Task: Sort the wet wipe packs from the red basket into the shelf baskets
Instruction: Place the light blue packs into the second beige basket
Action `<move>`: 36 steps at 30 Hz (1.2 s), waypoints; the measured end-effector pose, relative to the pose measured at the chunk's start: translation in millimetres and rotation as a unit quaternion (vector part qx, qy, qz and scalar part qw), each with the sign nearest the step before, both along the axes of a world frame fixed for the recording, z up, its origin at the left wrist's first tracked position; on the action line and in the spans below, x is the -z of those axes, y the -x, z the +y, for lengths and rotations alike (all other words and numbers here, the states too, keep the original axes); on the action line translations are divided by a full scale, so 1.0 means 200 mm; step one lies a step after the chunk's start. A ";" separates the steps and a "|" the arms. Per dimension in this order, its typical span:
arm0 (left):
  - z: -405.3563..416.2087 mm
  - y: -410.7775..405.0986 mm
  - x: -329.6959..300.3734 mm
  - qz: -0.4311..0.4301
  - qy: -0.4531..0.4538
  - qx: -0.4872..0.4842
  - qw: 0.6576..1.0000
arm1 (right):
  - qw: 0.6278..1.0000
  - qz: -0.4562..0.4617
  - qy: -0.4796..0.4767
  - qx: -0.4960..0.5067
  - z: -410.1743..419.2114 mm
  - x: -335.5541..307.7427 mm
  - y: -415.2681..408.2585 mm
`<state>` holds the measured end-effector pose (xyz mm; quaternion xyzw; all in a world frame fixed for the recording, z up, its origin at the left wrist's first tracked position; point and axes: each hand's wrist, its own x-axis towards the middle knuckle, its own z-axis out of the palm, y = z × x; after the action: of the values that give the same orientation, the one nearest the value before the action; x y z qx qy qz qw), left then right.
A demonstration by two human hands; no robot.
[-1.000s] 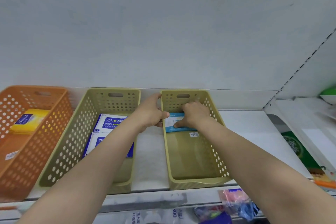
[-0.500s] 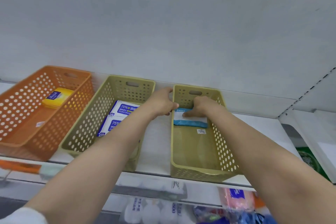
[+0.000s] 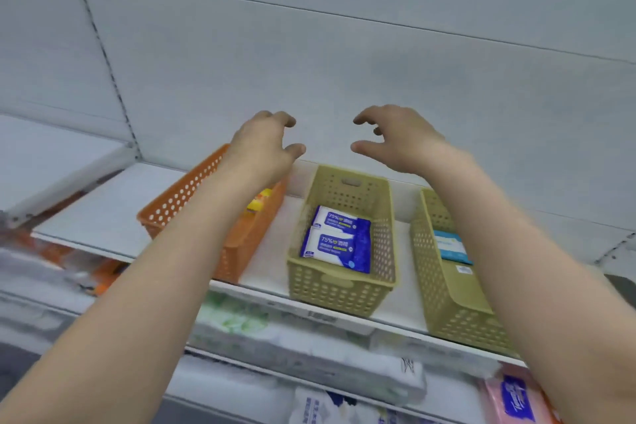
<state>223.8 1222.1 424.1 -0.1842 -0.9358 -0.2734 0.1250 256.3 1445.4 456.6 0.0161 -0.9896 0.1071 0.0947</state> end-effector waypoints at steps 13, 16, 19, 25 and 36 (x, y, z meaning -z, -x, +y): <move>-2.01 -0.47 0.50 0.027 0.029 -0.184 0.982 | 0.958 0.103 0.082 -0.254 -1.98 0.55 -0.03; -2.38 -0.58 0.70 -0.029 0.003 -0.264 0.964 | 0.947 0.040 0.088 -0.305 -2.39 0.73 0.02; -2.70 -0.62 0.87 -0.059 -0.030 -0.331 0.941 | 0.928 -0.013 0.087 -0.361 -2.77 0.88 0.11; -3.32 -0.52 1.06 -0.082 -0.044 -0.418 0.904 | 0.891 -0.064 0.099 -0.438 -3.50 1.12 0.44; -4.35 -0.11 1.22 -0.187 -0.051 -0.496 0.846 | 0.841 -0.187 0.052 -0.505 -4.72 1.31 0.99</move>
<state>246.2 352.0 180.8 0.3661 -0.8927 -0.2516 0.0761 58.2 502.1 194.8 0.4887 -0.8360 0.1924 -0.1588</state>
